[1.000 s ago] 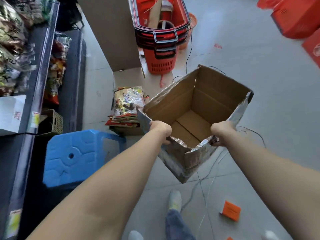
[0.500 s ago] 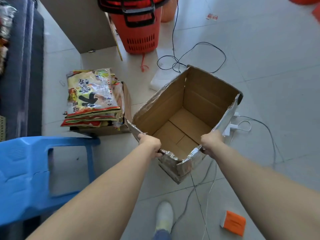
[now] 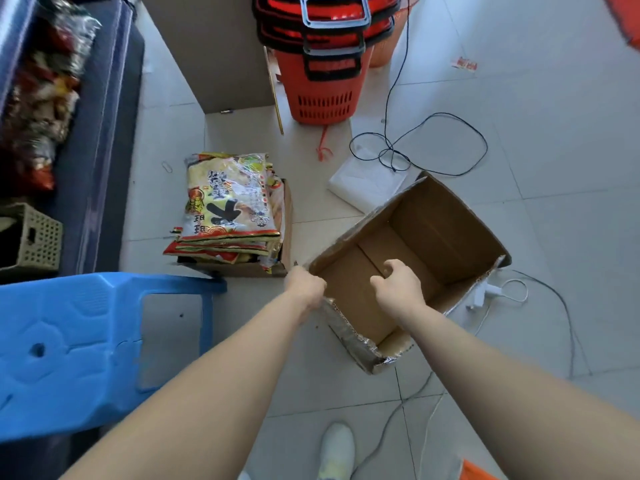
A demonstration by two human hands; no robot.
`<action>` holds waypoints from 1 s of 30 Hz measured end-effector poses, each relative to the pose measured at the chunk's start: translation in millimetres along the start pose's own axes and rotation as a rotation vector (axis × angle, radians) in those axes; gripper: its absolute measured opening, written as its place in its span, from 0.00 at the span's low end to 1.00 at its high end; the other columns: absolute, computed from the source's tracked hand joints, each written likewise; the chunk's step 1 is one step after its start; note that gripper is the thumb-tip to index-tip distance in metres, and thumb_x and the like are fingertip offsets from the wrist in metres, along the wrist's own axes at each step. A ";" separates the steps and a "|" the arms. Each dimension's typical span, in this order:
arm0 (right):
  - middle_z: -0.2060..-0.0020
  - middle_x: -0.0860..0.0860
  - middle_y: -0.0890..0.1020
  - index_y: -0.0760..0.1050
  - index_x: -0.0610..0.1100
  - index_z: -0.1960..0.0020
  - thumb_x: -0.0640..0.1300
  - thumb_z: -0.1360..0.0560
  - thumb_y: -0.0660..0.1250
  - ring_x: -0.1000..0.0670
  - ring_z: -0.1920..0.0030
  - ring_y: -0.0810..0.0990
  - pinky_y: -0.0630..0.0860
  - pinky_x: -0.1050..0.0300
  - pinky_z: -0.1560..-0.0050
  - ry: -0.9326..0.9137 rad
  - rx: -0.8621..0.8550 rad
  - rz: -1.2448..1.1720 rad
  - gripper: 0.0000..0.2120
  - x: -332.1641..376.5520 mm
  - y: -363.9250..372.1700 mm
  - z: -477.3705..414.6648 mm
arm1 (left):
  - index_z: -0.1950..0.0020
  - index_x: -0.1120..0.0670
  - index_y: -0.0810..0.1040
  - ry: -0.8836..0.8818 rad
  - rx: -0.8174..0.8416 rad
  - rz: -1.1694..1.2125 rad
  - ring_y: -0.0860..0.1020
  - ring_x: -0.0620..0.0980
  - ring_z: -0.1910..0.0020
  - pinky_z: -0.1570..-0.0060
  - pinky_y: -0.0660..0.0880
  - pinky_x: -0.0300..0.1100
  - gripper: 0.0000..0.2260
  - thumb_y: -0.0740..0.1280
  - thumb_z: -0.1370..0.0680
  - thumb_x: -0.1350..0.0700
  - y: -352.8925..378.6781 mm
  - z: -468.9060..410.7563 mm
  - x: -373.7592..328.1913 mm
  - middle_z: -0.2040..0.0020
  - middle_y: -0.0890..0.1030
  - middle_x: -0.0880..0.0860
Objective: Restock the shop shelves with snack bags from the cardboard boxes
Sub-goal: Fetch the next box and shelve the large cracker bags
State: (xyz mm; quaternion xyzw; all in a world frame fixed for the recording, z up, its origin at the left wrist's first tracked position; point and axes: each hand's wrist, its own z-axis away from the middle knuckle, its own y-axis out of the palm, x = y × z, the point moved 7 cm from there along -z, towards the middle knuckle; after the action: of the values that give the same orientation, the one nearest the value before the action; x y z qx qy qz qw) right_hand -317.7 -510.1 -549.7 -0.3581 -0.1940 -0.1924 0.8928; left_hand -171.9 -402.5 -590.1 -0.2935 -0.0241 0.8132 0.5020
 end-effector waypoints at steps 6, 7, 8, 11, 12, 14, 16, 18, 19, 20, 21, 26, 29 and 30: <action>0.31 0.44 0.71 0.65 0.39 0.28 0.42 0.22 0.62 0.44 0.33 0.71 0.67 0.55 0.35 -0.121 0.063 -0.002 0.23 114.7 33.6 1.9 | 0.52 0.62 0.75 0.079 -0.119 0.063 0.76 0.57 0.53 0.49 0.76 0.48 0.03 0.65 0.24 0.63 -124.5 -13.9 -36.7 0.56 0.77 0.58; 0.30 0.43 0.70 0.64 0.39 0.27 0.42 0.21 0.62 0.44 0.33 0.71 0.68 0.53 0.35 -0.130 0.079 -0.006 0.23 130.8 41.9 -0.5 | 0.52 0.61 0.74 0.095 -0.145 0.047 0.77 0.58 0.50 0.45 0.76 0.49 0.02 0.64 0.23 0.63 -143.1 -19.2 -42.5 0.54 0.77 0.59; 0.30 0.43 0.70 0.63 0.38 0.27 0.43 0.21 0.62 0.44 0.34 0.72 0.68 0.52 0.35 -0.137 0.094 -0.008 0.24 146.9 50.8 -4.0 | 0.50 0.60 0.75 0.095 -0.154 0.054 0.77 0.59 0.47 0.43 0.76 0.50 0.04 0.64 0.23 0.62 -159.7 -27.4 -46.2 0.51 0.77 0.60; 0.30 0.41 0.69 0.63 0.36 0.27 0.44 0.21 0.63 0.42 0.32 0.70 0.67 0.52 0.34 -0.129 0.119 -0.045 0.25 188.6 77.2 -20.9 | 0.52 0.58 0.73 0.122 -0.206 0.023 0.77 0.57 0.52 0.50 0.75 0.46 0.04 0.66 0.24 0.59 -205.2 -54.0 -62.2 0.54 0.77 0.59; 0.31 0.41 0.70 0.63 0.35 0.28 0.45 0.21 0.63 0.42 0.32 0.70 0.67 0.51 0.34 -0.124 0.119 -0.065 0.26 200.1 85.6 -28.6 | 0.54 0.57 0.72 0.127 -0.221 0.014 0.76 0.55 0.55 0.52 0.73 0.44 0.04 0.66 0.23 0.58 -217.1 -64.8 -67.8 0.55 0.76 0.56; 0.32 0.41 0.72 0.64 0.35 0.29 0.47 0.22 0.64 0.42 0.34 0.71 0.68 0.51 0.36 -0.114 0.114 -0.082 0.26 218.6 103.9 -47.3 | 0.51 0.56 0.71 0.134 -0.235 0.008 0.73 0.53 0.55 0.52 0.69 0.42 0.06 0.66 0.23 0.55 -237.7 -87.6 -74.9 0.53 0.75 0.54; 0.35 0.41 0.74 0.65 0.35 0.30 0.49 0.22 0.64 0.42 0.36 0.72 0.69 0.51 0.39 -0.085 0.114 -0.112 0.26 227.6 121.4 -65.7 | 0.42 0.58 0.72 0.135 -0.258 -0.014 0.74 0.55 0.47 0.48 0.70 0.44 0.14 0.67 0.23 0.52 -255.1 -111.8 -74.4 0.44 0.76 0.56; 0.34 0.42 0.73 0.64 0.36 0.29 0.51 0.22 0.64 0.42 0.35 0.72 0.68 0.51 0.39 -0.046 0.111 -0.167 0.28 230.4 137.5 -82.9 | 0.35 0.59 0.70 0.127 -0.265 0.002 0.74 0.57 0.40 0.40 0.71 0.48 0.22 0.68 0.24 0.49 -269.1 -136.3 -68.5 0.37 0.75 0.58; 0.32 0.42 0.71 0.63 0.36 0.28 0.52 0.22 0.64 0.43 0.34 0.71 0.68 0.51 0.38 -0.026 0.115 -0.200 0.30 229.5 145.1 -92.2 | 0.33 0.59 0.68 0.124 -0.271 0.014 0.72 0.58 0.37 0.37 0.70 0.50 0.26 0.69 0.25 0.47 -274.7 -149.9 -63.7 0.35 0.73 0.58; 0.31 0.43 0.70 0.62 0.36 0.28 0.53 0.22 0.64 0.43 0.33 0.70 0.67 0.51 0.38 -0.010 0.127 -0.235 0.30 228.2 152.2 -99.9 | 0.31 0.60 0.66 0.114 -0.263 0.024 0.71 0.58 0.34 0.35 0.69 0.52 0.30 0.70 0.26 0.45 -278.2 -161.8 -59.3 0.32 0.71 0.59; 0.31 0.43 0.70 0.62 0.36 0.27 0.53 0.22 0.63 0.43 0.33 0.70 0.66 0.52 0.37 -0.007 0.141 -0.264 0.30 227.0 159.0 -108.1 | 0.29 0.60 0.64 0.115 -0.249 0.040 0.68 0.58 0.32 0.32 0.67 0.53 0.34 0.71 0.27 0.44 -279.6 -174.3 -55.7 0.30 0.68 0.59; 0.30 0.44 0.69 0.59 0.38 0.26 0.60 0.23 0.61 0.46 0.33 0.70 0.65 0.55 0.37 -0.017 0.194 -0.368 0.35 214.8 185.6 -150.2 | 0.23 0.56 0.54 0.122 -0.149 0.094 0.61 0.59 0.26 0.29 0.61 0.54 0.45 0.71 0.31 0.38 -270.8 -227.5 -46.9 0.24 0.58 0.58; 0.32 0.49 0.73 0.64 0.43 0.27 0.76 0.39 0.63 0.47 0.35 0.74 0.68 0.54 0.39 -0.026 0.221 -0.444 0.51 201.9 196.1 -175.9 | 0.23 0.55 0.53 0.135 -0.120 0.144 0.64 0.59 0.28 0.31 0.64 0.54 0.47 0.71 0.33 0.37 -264.4 -250.4 -45.0 0.24 0.61 0.58; 0.34 0.51 0.75 0.66 0.45 0.29 0.78 0.44 0.63 0.49 0.38 0.75 0.68 0.55 0.41 -0.031 0.241 -0.455 0.54 197.6 199.2 -182.3 | 0.23 0.54 0.52 0.133 -0.102 0.166 0.67 0.59 0.29 0.32 0.66 0.54 0.49 0.71 0.35 0.36 -261.4 -255.8 -43.7 0.25 0.62 0.59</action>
State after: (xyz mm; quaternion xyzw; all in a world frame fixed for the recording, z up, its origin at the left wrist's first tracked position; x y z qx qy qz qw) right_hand -15.4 -547.3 -688.3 -0.1989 -0.3049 -0.3583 0.8597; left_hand 180.3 -374.8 -694.5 -0.3728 -0.0079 0.8284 0.4179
